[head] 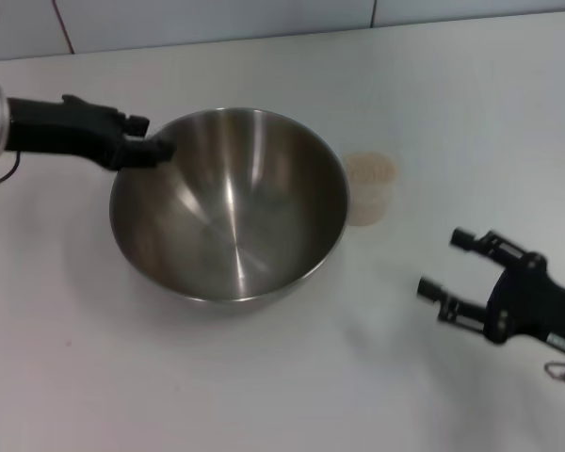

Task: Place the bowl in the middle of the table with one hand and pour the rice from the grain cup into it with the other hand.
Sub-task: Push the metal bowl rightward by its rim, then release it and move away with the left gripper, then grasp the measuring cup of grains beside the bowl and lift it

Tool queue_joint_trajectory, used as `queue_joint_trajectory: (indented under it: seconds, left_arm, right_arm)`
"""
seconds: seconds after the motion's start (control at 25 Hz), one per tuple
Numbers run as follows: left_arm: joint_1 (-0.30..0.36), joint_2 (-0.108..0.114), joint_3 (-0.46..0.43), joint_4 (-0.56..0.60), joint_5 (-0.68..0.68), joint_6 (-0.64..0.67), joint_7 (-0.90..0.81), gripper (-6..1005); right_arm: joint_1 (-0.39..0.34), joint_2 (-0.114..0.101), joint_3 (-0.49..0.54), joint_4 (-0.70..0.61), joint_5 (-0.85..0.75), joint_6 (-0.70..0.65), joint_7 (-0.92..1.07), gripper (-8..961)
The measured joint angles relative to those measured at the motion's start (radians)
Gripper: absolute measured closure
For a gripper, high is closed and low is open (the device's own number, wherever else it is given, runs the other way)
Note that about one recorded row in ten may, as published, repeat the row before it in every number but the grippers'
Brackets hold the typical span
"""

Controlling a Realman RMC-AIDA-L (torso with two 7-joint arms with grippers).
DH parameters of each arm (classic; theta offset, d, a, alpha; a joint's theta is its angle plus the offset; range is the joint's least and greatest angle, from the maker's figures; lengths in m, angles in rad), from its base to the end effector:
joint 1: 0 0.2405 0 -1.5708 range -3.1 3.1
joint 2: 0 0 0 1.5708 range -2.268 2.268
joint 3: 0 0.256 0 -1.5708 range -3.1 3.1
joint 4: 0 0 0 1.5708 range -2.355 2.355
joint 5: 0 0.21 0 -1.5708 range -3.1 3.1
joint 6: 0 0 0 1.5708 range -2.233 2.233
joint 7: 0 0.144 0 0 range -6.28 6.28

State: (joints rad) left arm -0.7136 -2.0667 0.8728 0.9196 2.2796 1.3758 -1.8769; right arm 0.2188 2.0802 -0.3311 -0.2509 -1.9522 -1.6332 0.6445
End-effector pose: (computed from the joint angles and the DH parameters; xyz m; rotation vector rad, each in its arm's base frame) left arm -0.2040 0.4031 0.0185 -2.6996 -0.6889 -0.1849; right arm 0.3467 0.2057 -0.0252 -2.2932 0.5156 0.8664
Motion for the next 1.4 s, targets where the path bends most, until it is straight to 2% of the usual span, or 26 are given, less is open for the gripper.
queue_joint_trajectory:
  seconds: [0.04, 0.08, 0.12, 0.2, 0.24, 0.28, 0.36, 0.44, 0.48, 0.52, 0.68, 1.4]
  left_arm:
    - [0.055, 0.000, 0.000, 0.050, -0.066, 0.073, 0.069, 762]
    - [0.055, 0.000, 0.000, 0.050, -0.066, 0.073, 0.069, 722]
    - [0.091, 0.000, 0.003, 0.080, -0.110, 0.109, 0.113, 683]
    - [0.169, 0.000, 0.021, 0.128, -0.189, 0.162, 0.196, 407]
    - [0.169, 0.000, 0.021, 0.128, -0.189, 0.162, 0.196, 378]
    - [0.230, 0.001, 0.048, 0.159, -0.250, 0.180, 0.249, 348]
    - [0.291, 0.002, 0.071, 0.185, -0.302, 0.182, 0.283, 290]
    - [0.291, 0.002, 0.071, 0.185, -0.302, 0.182, 0.283, 231]
    - [0.314, 0.002, 0.074, 0.193, -0.315, 0.181, 0.293, 202]
    - [0.335, 0.002, 0.076, 0.194, -0.322, 0.182, 0.297, 197]
    - [0.343, 0.001, 0.078, 0.189, -0.317, 0.182, 0.295, 175]
    - [0.342, 0.002, 0.121, 0.187, -0.306, 0.175, 0.293, 175]
  right_arm:
    - [0.008, 0.001, 0.076, 0.023, 0.000, 0.047, 0.000, 125]
    - [0.008, 0.001, 0.076, 0.023, 0.000, 0.047, 0.000, 125]
    - [0.014, 0.001, 0.111, 0.034, 0.000, 0.072, 0.000, 125]
    - [0.031, 0.002, 0.162, 0.051, 0.001, 0.120, -0.001, 125]
    - [0.031, 0.002, 0.162, 0.051, 0.001, 0.120, -0.001, 125]
    - [0.049, 0.002, 0.196, 0.063, 0.002, 0.164, -0.001, 125]
    - [0.075, 0.003, 0.213, 0.070, 0.002, 0.205, -0.002, 125]
    - [0.089, 0.004, 0.217, 0.074, 0.002, 0.227, -0.002, 125]
    - [0.102, 0.004, 0.220, 0.080, 0.002, 0.247, -0.002, 125]
    - [0.114, 0.004, 0.223, 0.085, 0.002, 0.263, -0.002, 125]
    - [0.168, 0.004, 0.237, 0.095, 0.004, 0.342, -0.002, 125]
    - [0.287, 0.003, 0.295, 0.115, 0.004, 0.510, -0.045, 167]
